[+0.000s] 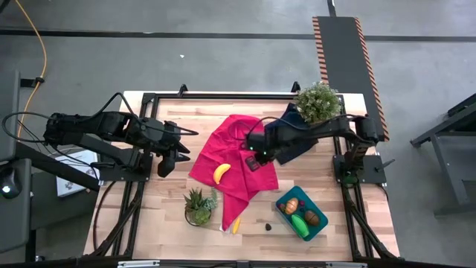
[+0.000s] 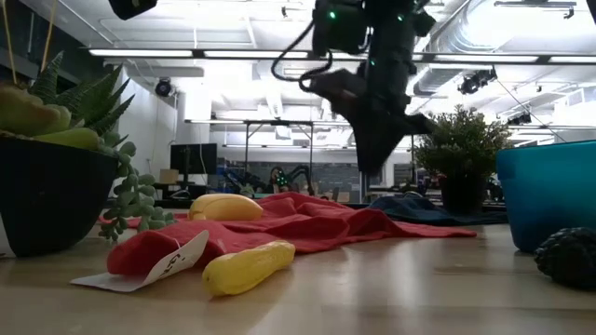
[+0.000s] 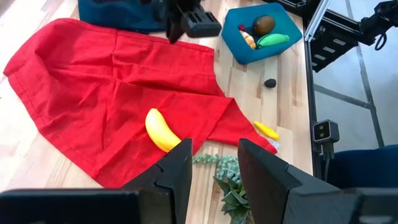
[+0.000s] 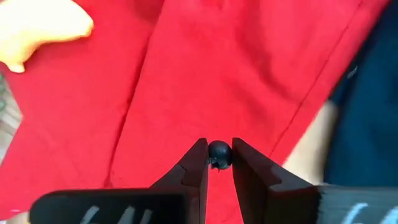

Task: Pick and placing Produce into tupperware
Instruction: Put the blueberry into the blue bin

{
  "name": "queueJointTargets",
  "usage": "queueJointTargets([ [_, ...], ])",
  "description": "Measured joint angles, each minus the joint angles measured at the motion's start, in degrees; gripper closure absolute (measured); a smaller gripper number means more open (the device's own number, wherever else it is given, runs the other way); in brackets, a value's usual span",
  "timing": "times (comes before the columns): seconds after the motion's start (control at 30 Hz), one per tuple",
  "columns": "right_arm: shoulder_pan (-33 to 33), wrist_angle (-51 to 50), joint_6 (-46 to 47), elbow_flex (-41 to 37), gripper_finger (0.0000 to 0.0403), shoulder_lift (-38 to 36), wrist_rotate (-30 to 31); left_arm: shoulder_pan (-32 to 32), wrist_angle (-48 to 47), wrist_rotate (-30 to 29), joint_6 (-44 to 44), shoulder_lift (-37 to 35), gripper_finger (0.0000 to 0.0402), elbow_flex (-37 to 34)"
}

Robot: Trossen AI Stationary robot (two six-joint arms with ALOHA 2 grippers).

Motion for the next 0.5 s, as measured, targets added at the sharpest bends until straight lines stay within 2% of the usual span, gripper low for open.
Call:
queueJointTargets([
  [0.5,-1.99,-16.05,-14.81,12.28,0.0359,-0.04,-0.16,-0.01,0.01,0.0,-0.02,-0.01,0.0284,0.0],
])
